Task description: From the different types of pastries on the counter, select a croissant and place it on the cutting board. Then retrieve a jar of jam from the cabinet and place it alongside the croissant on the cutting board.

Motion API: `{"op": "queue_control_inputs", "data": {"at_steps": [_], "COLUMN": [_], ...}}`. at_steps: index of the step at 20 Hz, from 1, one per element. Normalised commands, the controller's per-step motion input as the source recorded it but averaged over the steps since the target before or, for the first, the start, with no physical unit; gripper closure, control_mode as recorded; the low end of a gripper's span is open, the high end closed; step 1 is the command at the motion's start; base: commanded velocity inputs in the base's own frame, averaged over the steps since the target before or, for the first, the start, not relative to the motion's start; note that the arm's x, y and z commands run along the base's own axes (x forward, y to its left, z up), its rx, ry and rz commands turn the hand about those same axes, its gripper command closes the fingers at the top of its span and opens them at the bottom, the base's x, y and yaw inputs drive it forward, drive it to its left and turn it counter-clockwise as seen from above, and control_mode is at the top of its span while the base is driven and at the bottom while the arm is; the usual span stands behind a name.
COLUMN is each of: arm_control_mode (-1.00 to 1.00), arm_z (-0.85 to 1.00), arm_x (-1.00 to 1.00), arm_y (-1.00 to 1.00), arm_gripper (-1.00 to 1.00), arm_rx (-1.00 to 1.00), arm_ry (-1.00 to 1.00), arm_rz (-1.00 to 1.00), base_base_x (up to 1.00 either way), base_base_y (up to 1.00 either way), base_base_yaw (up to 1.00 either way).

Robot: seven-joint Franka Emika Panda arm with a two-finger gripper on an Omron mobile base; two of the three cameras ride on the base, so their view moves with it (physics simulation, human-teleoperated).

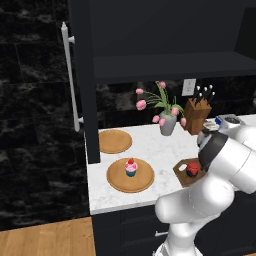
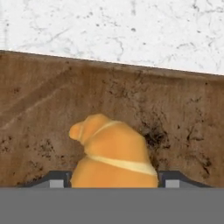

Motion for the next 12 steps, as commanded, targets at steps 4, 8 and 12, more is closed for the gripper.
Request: {"op": "queue_control_inputs", "data": {"at_steps": [4, 8, 12], "arm_control_mode": [-1.0, -1.0, -1.0], "arm_z": [0.76, 0.53, 0.36], "arm_x": [0.0, -0.01, -0.01], "arm_y": [-0.05, -0.04, -0.01], "arm_gripper": [-1.0, -1.0, -1.0], "arm_rx": [0.01, 0.0, 0.0], "arm_ry": [0.02, 0.04, 0.03], "arm_rz": [0.0, 0.0, -0.01], "base_base_x": [0.0, 0.0, 0.0], "base_base_y": [0.0, 0.0, 0.0], "base_base_yaw": [0.0, 0.0, 0.0]}}
